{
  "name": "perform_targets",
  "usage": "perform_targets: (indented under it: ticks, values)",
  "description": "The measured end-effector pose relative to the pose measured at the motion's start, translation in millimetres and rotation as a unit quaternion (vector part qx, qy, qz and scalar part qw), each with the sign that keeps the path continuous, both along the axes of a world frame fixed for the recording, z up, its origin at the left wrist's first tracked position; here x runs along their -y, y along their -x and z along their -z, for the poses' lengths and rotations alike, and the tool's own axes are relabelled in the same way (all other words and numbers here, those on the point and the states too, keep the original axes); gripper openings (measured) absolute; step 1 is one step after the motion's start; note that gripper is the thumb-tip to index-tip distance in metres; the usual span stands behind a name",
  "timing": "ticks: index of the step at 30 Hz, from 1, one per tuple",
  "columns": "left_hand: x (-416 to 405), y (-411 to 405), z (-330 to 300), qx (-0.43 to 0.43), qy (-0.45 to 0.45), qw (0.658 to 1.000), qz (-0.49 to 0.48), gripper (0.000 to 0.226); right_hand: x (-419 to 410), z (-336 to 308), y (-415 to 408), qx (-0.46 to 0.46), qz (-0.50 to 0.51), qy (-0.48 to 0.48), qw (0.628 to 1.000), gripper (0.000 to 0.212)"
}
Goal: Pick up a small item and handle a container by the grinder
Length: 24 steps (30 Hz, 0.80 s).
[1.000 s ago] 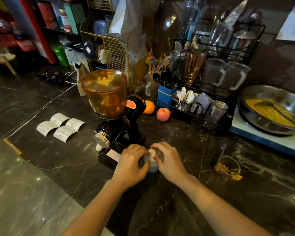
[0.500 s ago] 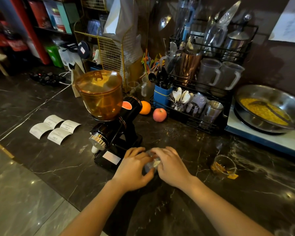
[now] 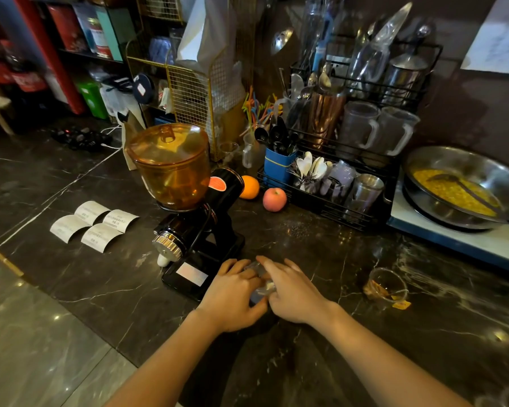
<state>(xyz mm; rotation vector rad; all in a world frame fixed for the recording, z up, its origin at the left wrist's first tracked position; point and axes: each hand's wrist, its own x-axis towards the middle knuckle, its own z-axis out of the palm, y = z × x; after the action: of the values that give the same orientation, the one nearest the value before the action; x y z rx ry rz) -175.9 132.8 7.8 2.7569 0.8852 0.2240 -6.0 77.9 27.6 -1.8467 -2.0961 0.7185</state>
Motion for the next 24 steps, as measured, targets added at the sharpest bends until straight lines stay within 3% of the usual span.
perform_targets:
  ticks: [4, 7, 10, 14, 24]
  values:
    - [-2.5, 2.4, 1.0, 0.009, 0.012, 1.000, -0.005, 0.048, 9.0, -2.7, -5.6, -0.050, 0.024, -0.035, 0.998, 0.073]
    - [-1.4, 8.3, -0.2, 0.064, 0.025, 0.997, -0.016, 0.048, 23.5, -3.5, -15.7, -0.087, 0.056, -0.078, 0.992, 0.070]
    - [2.2, 12.2, -2.9, 0.124, 0.021, 0.992, -0.027, 0.052, 42.2, -4.1, -27.3, -0.075, 0.092, -0.109, 0.987, 0.067]
    - [9.9, 9.1, -9.4, 0.160, 0.013, 0.987, -0.030, 0.064, 64.1, -4.6, -42.3, -0.045, 0.120, -0.132, 0.983, 0.079]
    - [58.6, -41.6, -10.6, 0.152, 0.042, 0.986, 0.054, 0.070, 138.6, 6.5, -90.1, -0.026, 0.247, -0.091, 0.964, 0.080]
